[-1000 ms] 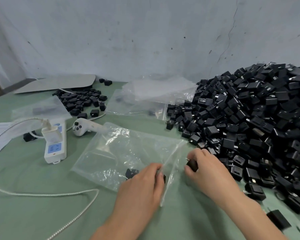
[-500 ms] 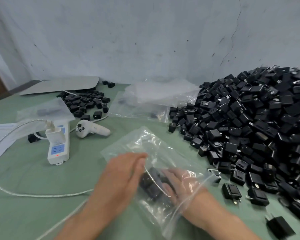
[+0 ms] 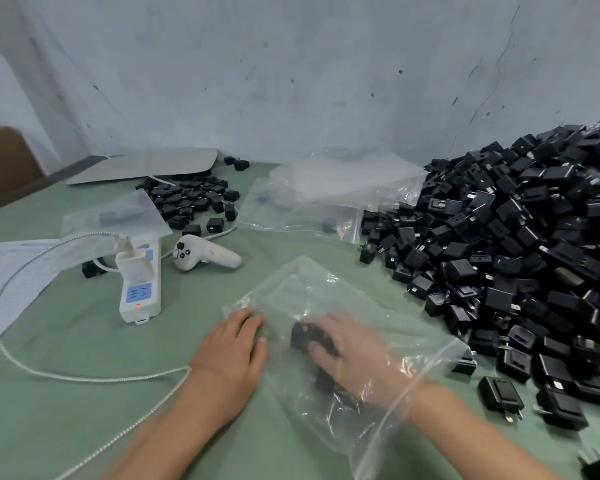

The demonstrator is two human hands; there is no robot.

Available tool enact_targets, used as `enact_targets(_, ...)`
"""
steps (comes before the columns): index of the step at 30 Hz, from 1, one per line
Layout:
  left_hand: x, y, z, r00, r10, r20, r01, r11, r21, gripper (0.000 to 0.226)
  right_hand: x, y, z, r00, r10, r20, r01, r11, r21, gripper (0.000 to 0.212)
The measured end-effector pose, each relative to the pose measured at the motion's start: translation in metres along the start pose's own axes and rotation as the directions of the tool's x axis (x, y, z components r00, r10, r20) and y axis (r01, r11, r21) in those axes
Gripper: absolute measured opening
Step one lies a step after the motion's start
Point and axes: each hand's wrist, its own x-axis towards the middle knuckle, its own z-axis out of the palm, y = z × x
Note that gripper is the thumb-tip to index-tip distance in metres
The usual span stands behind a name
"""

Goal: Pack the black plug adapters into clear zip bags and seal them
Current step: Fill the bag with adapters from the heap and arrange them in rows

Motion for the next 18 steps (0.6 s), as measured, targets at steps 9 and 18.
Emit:
enact_targets(9,0.002,-0.010,0.006,0.998,0.047,-0.033,-0.047,0.999,-0.011,0.041,0.008,-0.002,-0.003,0.999,0.048,0.002,-0.047,0.965,0.258,0.048)
enact_targets(18,-0.014,0.000,-0.004,0.958,0.036,-0.286,-0.068,0.992,-0.104,0.032,0.017,-0.005,-0.006,0.985,0.079,0.153,-0.103,0.983,0.152,0.016)
